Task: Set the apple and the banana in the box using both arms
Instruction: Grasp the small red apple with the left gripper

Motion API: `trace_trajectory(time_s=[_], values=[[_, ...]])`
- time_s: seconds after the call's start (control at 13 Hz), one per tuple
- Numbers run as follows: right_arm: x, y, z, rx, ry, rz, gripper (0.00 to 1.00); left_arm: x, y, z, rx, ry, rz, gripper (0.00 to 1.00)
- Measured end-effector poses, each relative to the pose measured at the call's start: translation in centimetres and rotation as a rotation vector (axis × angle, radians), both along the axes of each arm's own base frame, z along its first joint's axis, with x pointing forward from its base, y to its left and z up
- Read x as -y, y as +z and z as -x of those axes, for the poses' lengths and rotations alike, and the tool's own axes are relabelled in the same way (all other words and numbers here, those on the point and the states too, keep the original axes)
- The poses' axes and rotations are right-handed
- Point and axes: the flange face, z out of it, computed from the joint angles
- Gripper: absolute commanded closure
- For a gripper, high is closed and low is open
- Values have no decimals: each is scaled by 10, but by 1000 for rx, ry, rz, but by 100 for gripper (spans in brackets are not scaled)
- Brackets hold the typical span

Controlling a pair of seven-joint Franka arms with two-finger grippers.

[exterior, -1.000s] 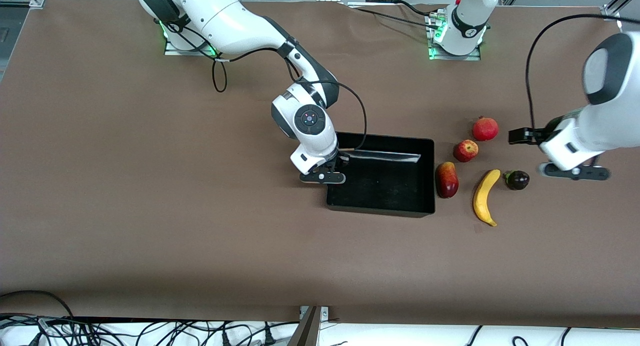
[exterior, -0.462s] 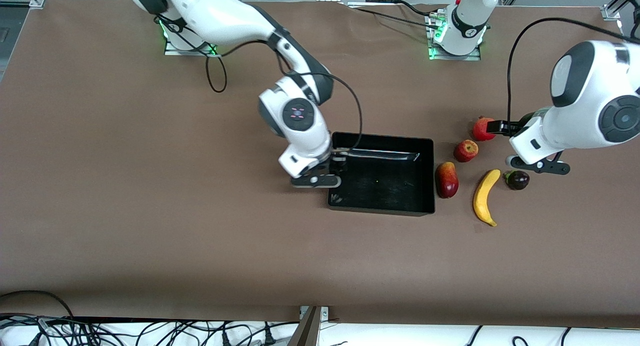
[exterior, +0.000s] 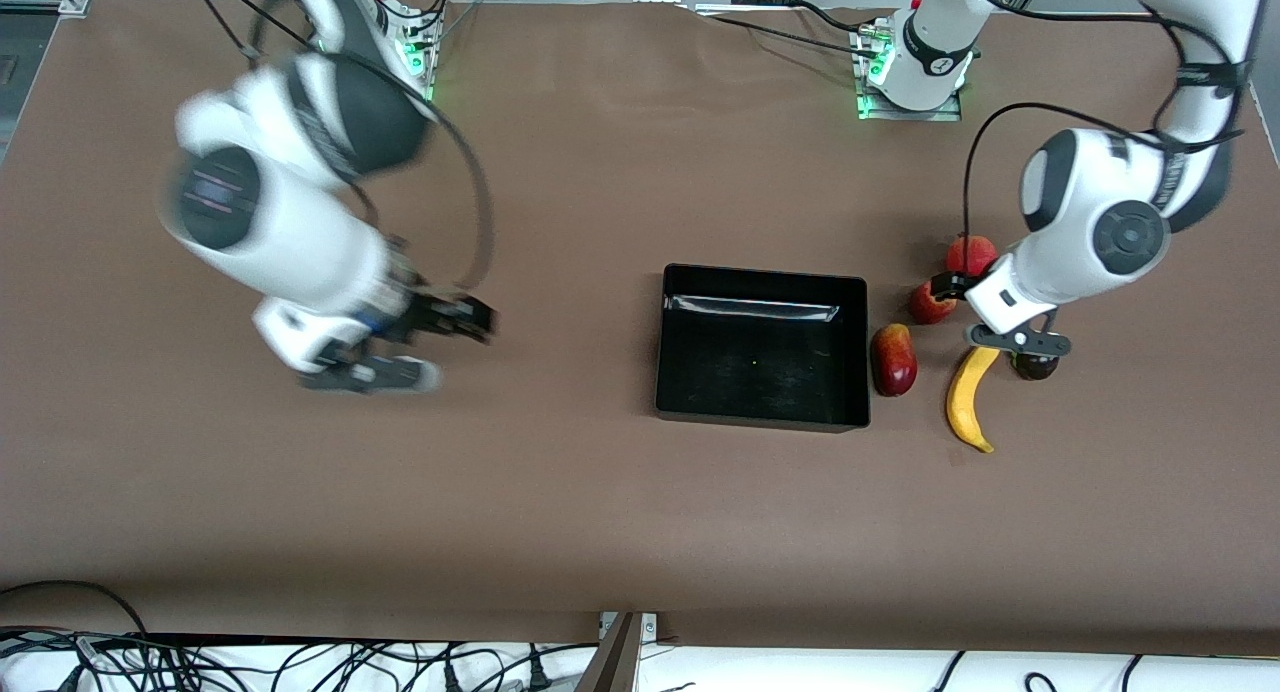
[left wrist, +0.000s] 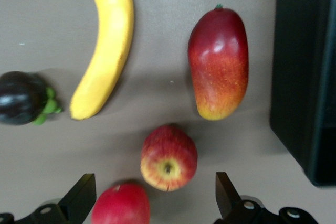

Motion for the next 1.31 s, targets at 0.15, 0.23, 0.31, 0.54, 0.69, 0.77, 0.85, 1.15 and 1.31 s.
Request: trace_trajectory(time_s=[0.15,0.23,0.31,0.54,0.69,0.77,0.85,1.15,1.31], values=[[59,32,33,-2,17,16,0,0,-35,21,45,-3,10,0],[87,42,54,-4,13,19,0,1,-49,29,52,-5,13,0],[110,48,75,-1,13,32,0,1,-62,32,56,-7,17,0],[138,56,114,22,55,92,0,3,-89,37,35,-12,21,69],[149,53,113,28,69,103,0,3,-92,37,29,-16,21,89],[154,52,110,35,66,103,0,3,-89,36,25,-19,20,92],[156,52,108,42,60,102,0,3,-83,33,15,-19,17,92],[160,61,95,63,49,99,0,29,18,-21,-61,-57,2,89],[166,66,94,66,39,102,0,66,79,-42,-41,-51,1,86]])
